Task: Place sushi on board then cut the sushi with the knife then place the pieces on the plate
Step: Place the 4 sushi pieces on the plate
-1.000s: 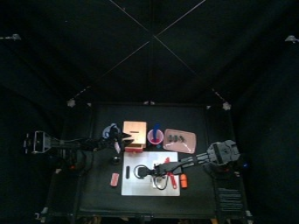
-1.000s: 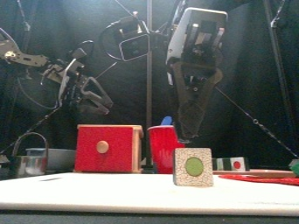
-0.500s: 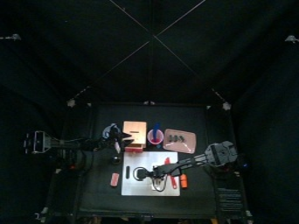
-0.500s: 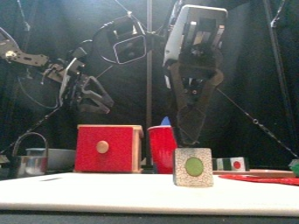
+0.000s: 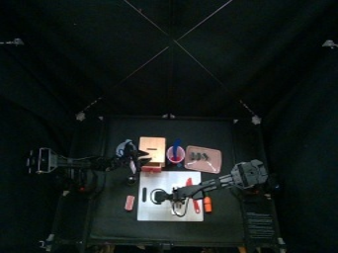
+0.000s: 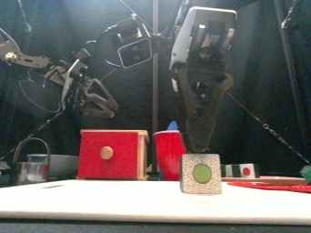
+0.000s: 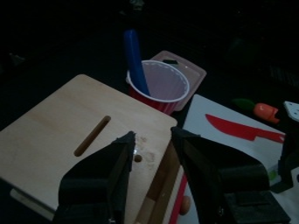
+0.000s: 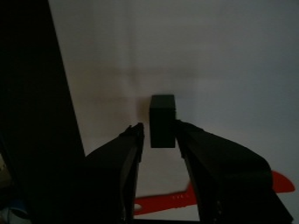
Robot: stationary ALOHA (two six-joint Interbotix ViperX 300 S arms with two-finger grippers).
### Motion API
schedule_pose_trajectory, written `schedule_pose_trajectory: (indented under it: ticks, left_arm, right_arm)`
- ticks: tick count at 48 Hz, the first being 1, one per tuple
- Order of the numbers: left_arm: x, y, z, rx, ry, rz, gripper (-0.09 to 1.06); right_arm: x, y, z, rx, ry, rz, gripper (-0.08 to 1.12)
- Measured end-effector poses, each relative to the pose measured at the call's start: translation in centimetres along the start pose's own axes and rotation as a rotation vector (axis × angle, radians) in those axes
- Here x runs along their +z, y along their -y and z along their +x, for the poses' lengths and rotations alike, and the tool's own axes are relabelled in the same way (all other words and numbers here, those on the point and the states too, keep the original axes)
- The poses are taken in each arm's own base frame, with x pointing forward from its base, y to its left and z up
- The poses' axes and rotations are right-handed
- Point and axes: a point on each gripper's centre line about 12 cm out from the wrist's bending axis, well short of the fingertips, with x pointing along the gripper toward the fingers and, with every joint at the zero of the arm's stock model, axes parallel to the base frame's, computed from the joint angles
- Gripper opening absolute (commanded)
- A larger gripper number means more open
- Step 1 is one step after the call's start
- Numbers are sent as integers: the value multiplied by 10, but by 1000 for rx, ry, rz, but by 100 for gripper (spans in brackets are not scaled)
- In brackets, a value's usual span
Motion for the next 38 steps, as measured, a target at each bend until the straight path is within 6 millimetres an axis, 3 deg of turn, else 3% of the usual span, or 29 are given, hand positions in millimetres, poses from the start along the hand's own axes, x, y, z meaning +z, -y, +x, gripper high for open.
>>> schedule_pose_trajectory:
  ticks: [25, 38]
  left_arm:
    - [0, 1, 0, -3, 1, 2, 78]
    - [1, 1, 1, -4, 4, 0, 78]
  right_arm:
    - [1, 2, -5, -26, -23, -13, 76]
    - [2, 2, -5, -21, -24, -9, 89]
